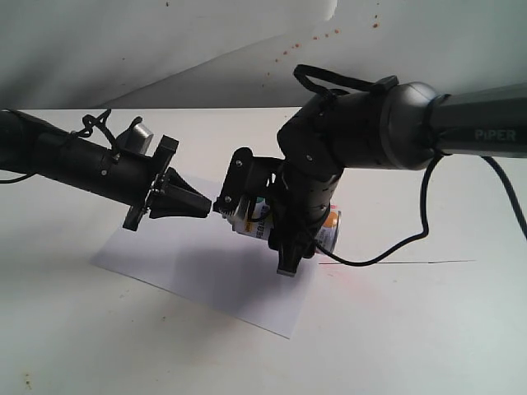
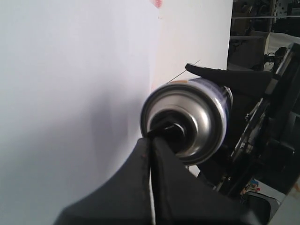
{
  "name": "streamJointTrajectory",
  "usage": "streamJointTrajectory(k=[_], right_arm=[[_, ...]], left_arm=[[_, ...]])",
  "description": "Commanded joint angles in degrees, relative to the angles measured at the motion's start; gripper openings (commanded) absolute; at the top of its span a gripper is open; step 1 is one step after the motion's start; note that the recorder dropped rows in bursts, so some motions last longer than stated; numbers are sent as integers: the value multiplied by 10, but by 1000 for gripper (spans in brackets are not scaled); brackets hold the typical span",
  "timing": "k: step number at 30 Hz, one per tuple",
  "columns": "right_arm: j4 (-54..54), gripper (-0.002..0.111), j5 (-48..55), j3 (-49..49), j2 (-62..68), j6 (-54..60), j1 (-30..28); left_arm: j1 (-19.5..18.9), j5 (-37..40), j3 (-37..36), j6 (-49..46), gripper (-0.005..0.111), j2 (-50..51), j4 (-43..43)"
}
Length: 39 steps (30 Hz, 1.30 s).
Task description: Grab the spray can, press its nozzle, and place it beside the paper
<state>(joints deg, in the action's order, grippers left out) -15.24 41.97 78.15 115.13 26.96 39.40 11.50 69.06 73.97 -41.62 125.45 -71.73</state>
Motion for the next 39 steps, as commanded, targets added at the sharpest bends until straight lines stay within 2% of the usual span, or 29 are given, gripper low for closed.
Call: streamJointTrajectory(k=[1, 11, 32, 36, 39], right_arm=[[-1, 0, -13, 6, -9, 1, -1], [-1, 0, -14, 6, -9, 1, -1], [-1, 0, -14, 6, -9, 1, -1], [-1, 0, -13, 6, -9, 1, -1], [-1, 0, -10, 6, -9, 1, -1]], left_arm=[[1, -1, 4, -2, 0, -1, -3], [17, 2, 4, -4, 0, -1, -14], [18, -1, 4, -6, 0, -1, -14], [0, -12, 1, -22, 0, -7, -3], [-20, -69, -24, -31, 0, -42, 1]])
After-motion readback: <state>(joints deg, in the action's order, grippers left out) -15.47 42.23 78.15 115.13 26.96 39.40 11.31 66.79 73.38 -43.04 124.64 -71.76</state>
